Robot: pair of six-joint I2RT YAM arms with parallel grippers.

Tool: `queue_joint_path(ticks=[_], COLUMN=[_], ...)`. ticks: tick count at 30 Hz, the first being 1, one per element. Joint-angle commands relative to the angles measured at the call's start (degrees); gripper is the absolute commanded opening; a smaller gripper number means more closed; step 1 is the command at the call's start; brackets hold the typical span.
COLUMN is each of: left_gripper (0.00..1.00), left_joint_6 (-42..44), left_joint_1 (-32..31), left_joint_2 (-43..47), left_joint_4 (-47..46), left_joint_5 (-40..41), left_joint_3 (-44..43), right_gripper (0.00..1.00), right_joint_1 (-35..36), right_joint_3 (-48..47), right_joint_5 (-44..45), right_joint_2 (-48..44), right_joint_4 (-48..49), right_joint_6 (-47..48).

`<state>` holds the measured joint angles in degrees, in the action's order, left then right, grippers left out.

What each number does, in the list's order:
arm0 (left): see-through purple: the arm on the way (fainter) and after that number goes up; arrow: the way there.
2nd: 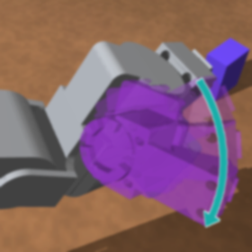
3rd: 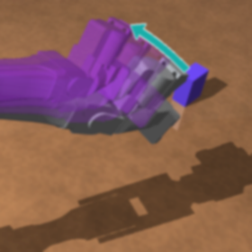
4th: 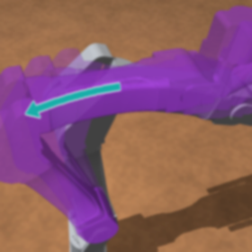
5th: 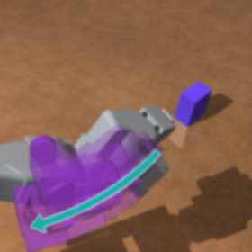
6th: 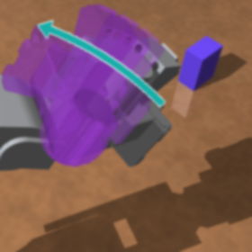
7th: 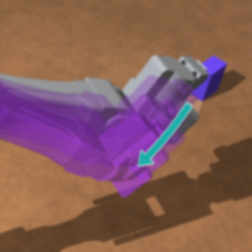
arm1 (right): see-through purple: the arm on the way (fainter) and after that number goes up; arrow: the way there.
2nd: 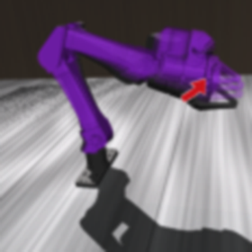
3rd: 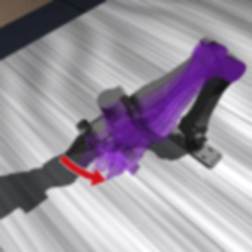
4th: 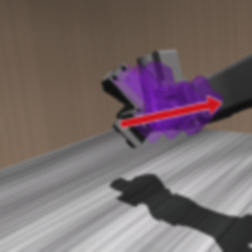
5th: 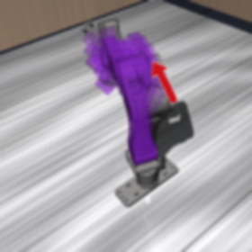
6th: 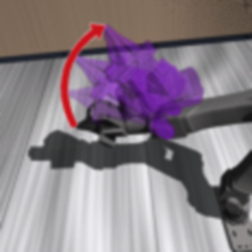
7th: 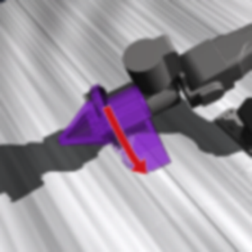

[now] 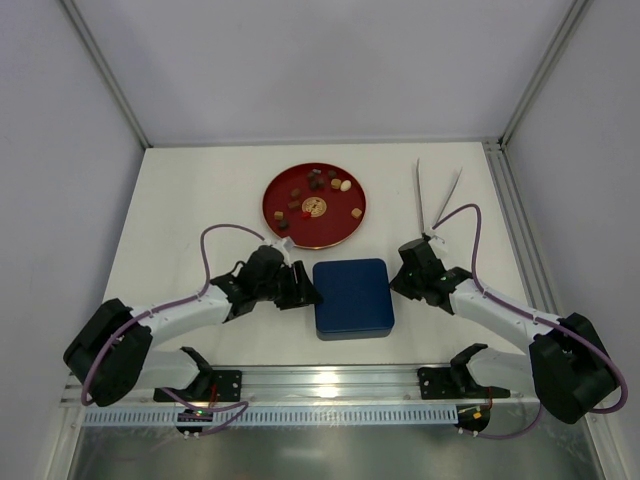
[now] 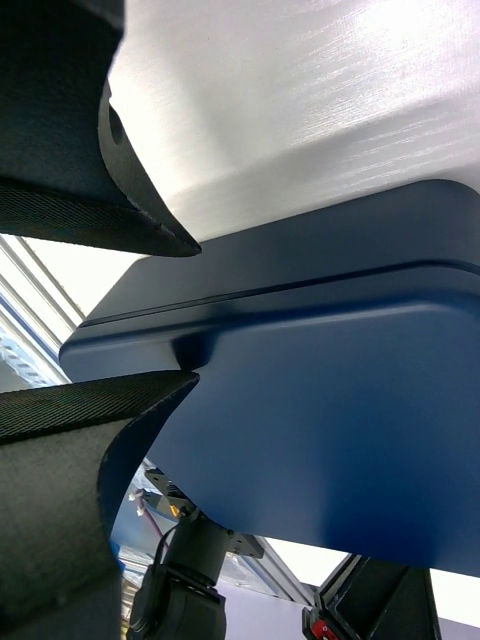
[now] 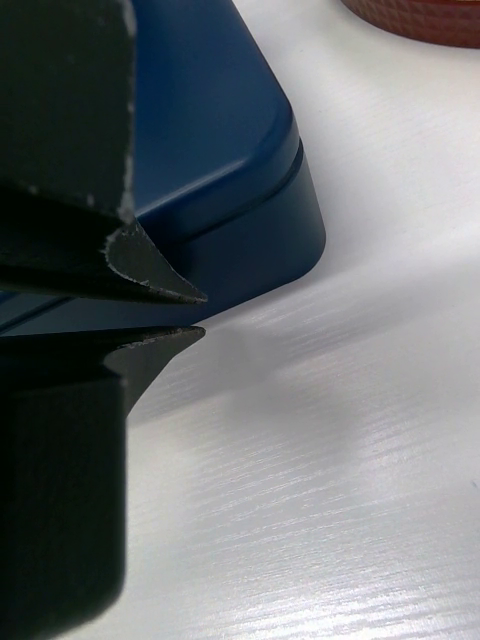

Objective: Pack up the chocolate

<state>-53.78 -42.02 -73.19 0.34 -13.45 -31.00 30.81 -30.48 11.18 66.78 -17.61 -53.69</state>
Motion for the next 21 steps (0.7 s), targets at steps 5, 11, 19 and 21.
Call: queue_joint_path(ticks=[5, 11, 19, 21], left_gripper=[0.44, 0.43, 0.41, 0.41], left_joint_6=[0.96, 0.87, 0.96, 0.87], left_joint_1=[-0.08, -0.08, -0.08, -0.08], left_joint_2=[-4.06, -6.0, -9.51, -9.78], left_joint_4=[6.51, 7.13, 6.78, 6.17], left_joint_5=[5.28, 6.07, 6.51, 6.51], left_joint_3=[-0.9, -0.37, 0.85, 1.3], right_gripper=[0.16, 0.16, 0.16, 0.16], right_joint_1=[0.48, 0.48, 0.48, 0.48], right_joint_3=[-1.34, -1.25, -0.9, -0.9], right_joint_5=[0.51, 1.12, 1.48, 1.56], right_joint_2=[0.45, 0.19, 0.36, 0.28], right_joint_4=[1.79, 1.43, 1.61, 1.52], right_joint_6=[1.04, 1.4, 1.75, 1.75])
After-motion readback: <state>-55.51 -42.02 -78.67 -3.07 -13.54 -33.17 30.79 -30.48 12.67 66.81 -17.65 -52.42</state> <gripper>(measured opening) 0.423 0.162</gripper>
